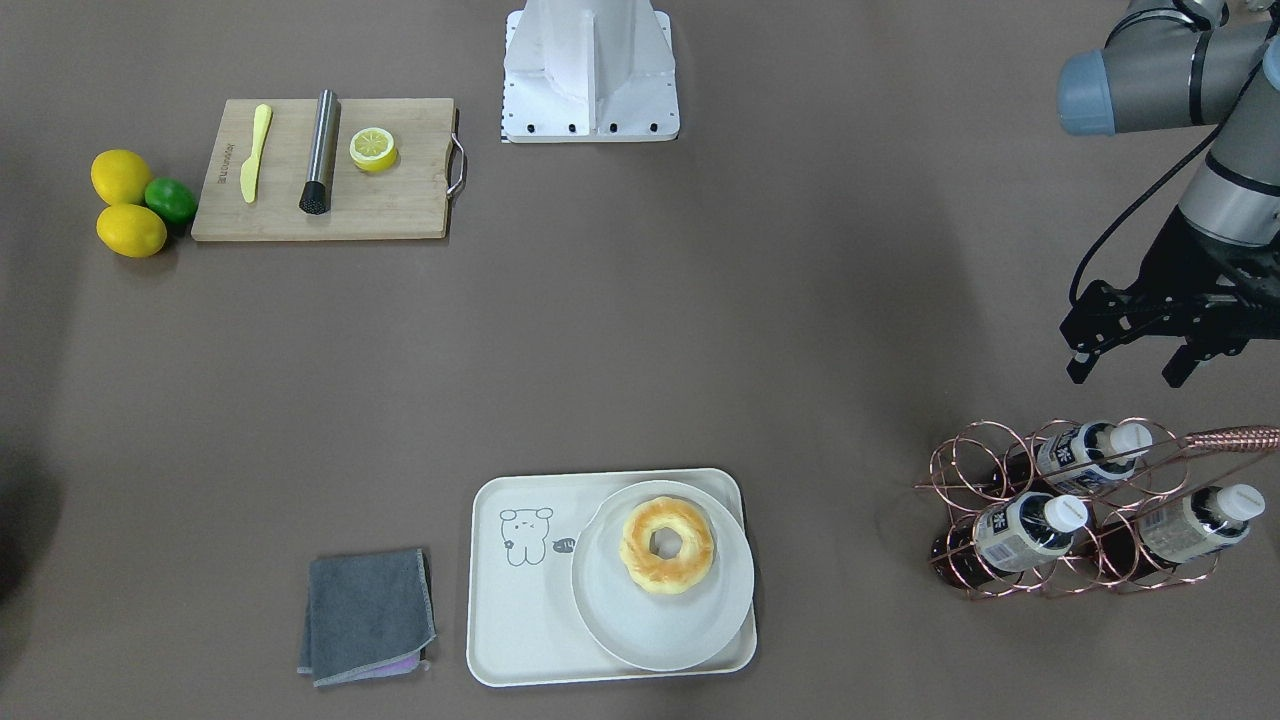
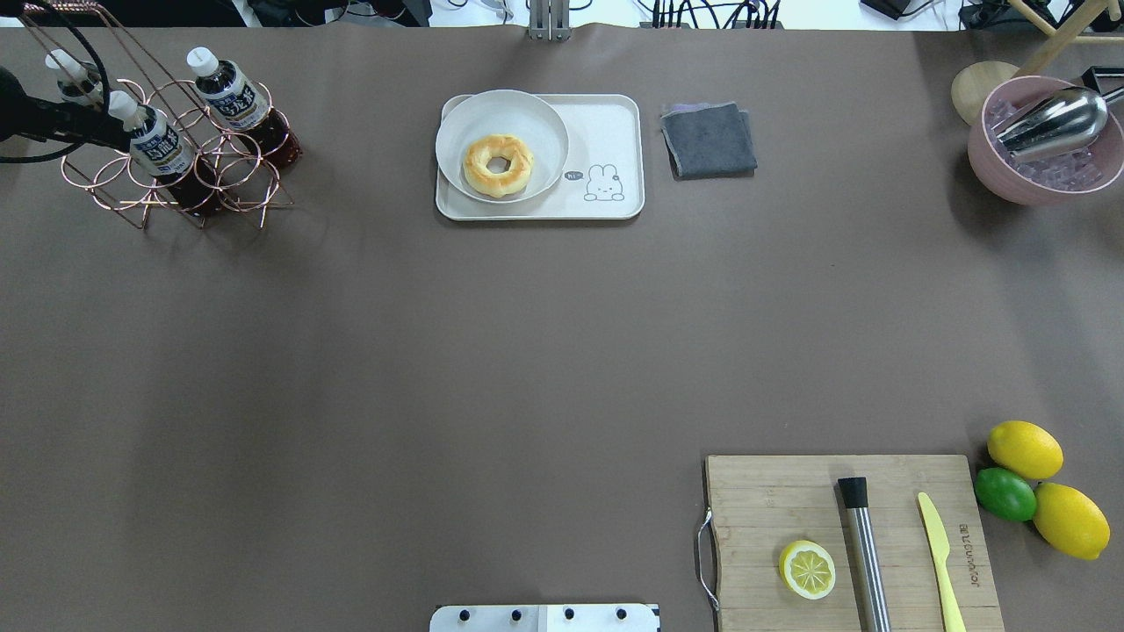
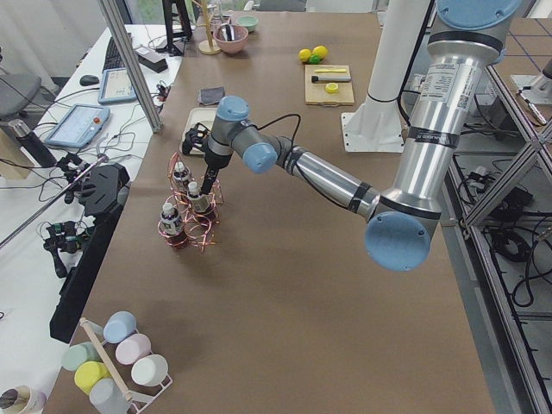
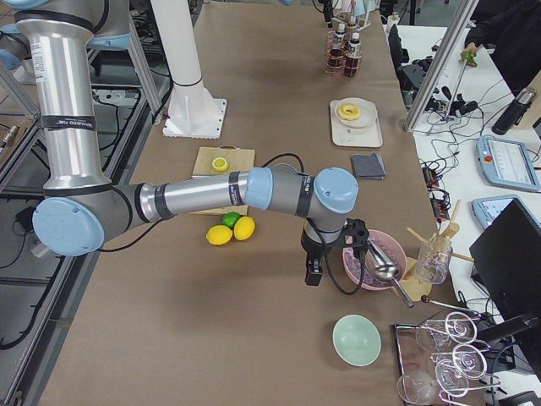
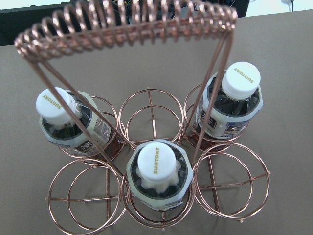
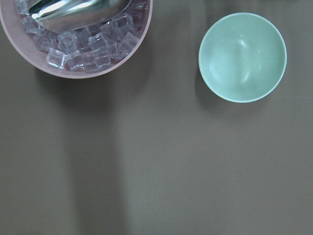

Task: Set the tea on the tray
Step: 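Move the left gripper down over the tea bottle nearest the robot in the copper rack, then close the left gripper on the bottle cap and lift it upward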

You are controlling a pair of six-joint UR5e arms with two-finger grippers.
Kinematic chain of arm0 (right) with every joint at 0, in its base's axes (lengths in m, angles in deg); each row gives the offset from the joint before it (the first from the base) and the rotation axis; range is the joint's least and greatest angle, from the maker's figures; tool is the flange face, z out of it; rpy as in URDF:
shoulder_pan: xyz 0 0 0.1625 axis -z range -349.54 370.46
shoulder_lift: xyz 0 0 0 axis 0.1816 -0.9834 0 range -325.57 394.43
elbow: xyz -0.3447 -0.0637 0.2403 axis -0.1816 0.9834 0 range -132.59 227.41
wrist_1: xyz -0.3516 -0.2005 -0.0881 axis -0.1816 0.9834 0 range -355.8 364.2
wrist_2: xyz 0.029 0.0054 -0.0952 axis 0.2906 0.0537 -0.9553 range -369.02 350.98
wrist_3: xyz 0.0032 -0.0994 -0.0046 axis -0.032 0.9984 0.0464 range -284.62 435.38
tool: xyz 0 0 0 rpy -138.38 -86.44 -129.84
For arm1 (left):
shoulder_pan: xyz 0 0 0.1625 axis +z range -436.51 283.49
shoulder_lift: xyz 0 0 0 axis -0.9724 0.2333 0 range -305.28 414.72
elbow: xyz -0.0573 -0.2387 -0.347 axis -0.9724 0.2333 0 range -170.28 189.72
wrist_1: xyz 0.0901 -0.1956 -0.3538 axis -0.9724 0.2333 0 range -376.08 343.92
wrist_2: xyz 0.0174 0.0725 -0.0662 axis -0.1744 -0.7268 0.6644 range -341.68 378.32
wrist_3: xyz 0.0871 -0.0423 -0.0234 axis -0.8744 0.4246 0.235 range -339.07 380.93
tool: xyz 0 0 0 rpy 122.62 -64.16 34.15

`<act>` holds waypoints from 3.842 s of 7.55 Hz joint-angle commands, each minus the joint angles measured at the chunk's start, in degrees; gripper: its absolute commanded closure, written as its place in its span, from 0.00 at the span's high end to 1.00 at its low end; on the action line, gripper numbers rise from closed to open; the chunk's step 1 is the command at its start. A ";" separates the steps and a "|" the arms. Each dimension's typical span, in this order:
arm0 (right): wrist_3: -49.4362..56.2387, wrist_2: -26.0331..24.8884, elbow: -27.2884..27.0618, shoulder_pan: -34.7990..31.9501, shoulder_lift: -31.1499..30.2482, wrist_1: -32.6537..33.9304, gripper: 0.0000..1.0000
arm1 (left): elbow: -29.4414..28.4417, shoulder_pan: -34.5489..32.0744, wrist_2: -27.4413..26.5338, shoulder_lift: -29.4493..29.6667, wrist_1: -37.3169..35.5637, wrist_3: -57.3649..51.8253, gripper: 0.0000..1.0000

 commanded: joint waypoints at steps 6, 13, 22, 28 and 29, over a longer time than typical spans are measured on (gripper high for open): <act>0.03 0.00 -0.28 0.00 -0.09 -0.08 1.00 | -6.82 -0.76 0.03 5.10 0.34 0.60 0.90; 0.03 0.00 -0.20 0.00 -0.26 -0.08 1.00 | -9.99 -1.64 0.03 6.87 2.09 0.43 0.75; 0.47 0.00 -0.19 -0.17 -1.14 0.01 1.00 | -8.24 -1.55 0.56 5.38 3.85 0.87 0.00; 0.29 0.18 -0.11 -0.35 -1.76 0.01 1.00 | -0.71 -8.58 4.07 7.40 -6.83 -3.59 0.00; 0.29 0.26 -0.11 -0.35 -1.76 0.01 1.00 | 1.85 -9.54 3.99 7.48 -9.65 -4.40 0.00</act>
